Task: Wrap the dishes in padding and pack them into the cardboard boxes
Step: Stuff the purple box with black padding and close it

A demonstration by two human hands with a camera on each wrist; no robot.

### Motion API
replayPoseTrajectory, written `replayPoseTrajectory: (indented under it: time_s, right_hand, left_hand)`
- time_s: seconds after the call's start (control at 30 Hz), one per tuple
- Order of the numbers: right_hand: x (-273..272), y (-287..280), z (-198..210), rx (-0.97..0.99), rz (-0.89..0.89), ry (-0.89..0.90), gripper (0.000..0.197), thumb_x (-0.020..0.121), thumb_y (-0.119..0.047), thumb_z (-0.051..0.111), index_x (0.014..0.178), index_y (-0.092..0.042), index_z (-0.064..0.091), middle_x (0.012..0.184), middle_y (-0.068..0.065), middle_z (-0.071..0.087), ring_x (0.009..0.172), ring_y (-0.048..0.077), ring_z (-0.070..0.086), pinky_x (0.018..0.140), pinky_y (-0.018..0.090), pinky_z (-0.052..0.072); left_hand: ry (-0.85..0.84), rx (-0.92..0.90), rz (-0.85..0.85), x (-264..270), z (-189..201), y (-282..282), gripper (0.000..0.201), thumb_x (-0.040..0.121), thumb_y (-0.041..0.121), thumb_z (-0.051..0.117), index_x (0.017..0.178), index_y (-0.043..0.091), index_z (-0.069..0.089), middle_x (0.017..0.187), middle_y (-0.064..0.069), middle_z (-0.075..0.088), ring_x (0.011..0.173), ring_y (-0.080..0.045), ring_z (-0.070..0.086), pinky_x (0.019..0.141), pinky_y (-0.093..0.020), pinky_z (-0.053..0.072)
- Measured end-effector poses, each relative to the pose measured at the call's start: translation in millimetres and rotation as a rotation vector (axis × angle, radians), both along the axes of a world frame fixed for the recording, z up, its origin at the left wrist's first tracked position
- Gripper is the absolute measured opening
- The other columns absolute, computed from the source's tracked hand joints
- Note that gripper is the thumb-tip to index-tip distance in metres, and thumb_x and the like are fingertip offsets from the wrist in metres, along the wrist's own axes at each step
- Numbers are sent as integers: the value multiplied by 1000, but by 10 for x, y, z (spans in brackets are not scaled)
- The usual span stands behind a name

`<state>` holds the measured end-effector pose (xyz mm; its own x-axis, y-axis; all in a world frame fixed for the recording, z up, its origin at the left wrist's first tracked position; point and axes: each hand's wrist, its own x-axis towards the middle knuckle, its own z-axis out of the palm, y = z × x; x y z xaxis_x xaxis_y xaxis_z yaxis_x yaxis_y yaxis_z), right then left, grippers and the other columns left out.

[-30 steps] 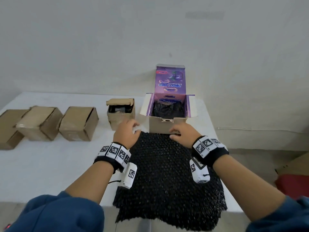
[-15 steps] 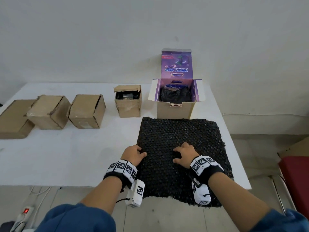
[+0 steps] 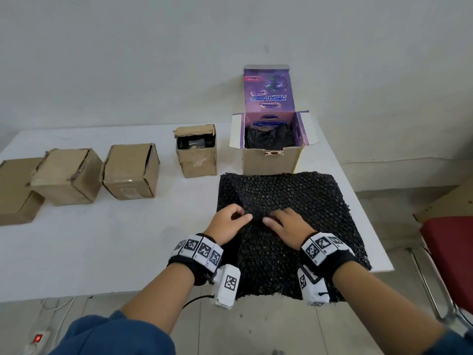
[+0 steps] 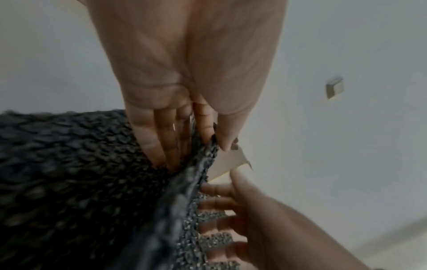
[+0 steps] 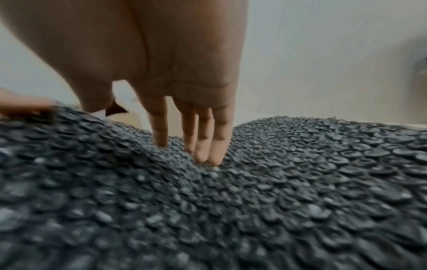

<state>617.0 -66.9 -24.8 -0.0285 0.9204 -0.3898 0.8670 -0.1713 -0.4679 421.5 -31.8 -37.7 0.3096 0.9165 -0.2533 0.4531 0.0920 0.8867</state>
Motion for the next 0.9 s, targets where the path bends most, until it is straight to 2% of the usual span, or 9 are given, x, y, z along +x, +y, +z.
replayPoseTrajectory:
  time_s: [0.07,0.13,0.27,0.37,0.5,0.63,0.7,0.8,0.9]
  right_hand:
    - [-66,4,155,121,-55,183,44,96,-48,39,117,-15,58,108,8,60,107,23,56,95,30,39]
    - [-97,3,330,133,-141,350,38,96,-44,42,107,-13,61,91,7,64,86,24,64,84,36,50]
    - [83,11,488,108,-232,426,31,86,-34,65,110,-18,54,97,10,65,84,29,68,68,39,59]
    - [406,23,492,164,-224,290,42,82,-15,69,121,-8,56,112,11,64,104,25,63,85,31,51]
    - [936,-51,437,200,-294,210,42,81,-13,70,120,-7,57,116,7,63,111,21,58,94,26,40]
    - [1410,-122,188,172,-373,211,32,80,-15,71,109,-7,60,112,9,66,109,24,61,97,35,46]
    - [1560,-140,60,137,-363,159,30,81,-17,70,107,-5,60,111,10,66,108,25,61,92,30,45]
    - [1690,-156,-74,96,-344,95,32,83,-20,68,109,-3,59,112,13,64,109,30,60,88,32,46]
    - [1759,-173,-182,60,-337,74,45,85,-22,67,123,-2,53,124,15,59,117,29,56,97,35,44]
  left_hand:
    - [-59,-7,-69,109,148,-3,11,91,31,59,80,29,59,78,9,60,75,-8,55,76,-33,47]
    - [-124,-89,-119,232,296,-12,13,97,26,49,95,26,62,99,6,63,93,-8,57,85,-33,49]
    - [-170,-107,-220,476,447,2,29,98,9,41,120,13,59,115,1,58,103,-8,52,77,-14,45]
    - [-156,-56,-315,643,430,0,33,96,2,43,124,10,58,124,7,54,109,-4,50,82,-6,42]
    - [46,163,-227,906,275,-18,26,90,17,60,115,18,63,125,-3,53,117,-14,51,105,-26,38]
    - [221,90,-14,1147,47,-10,46,81,31,70,121,18,52,128,-8,45,113,-22,52,102,-35,42]
    - [252,7,27,1266,-37,-28,54,80,33,72,125,15,47,127,-10,47,109,-23,55,99,-35,44]
    - [291,-76,86,1428,-99,-54,58,82,36,69,128,12,43,117,-7,56,106,-23,57,91,-30,45]
    - [284,-159,152,1543,-191,-30,57,82,41,68,126,12,45,106,-4,62,98,-26,62,90,-37,49]
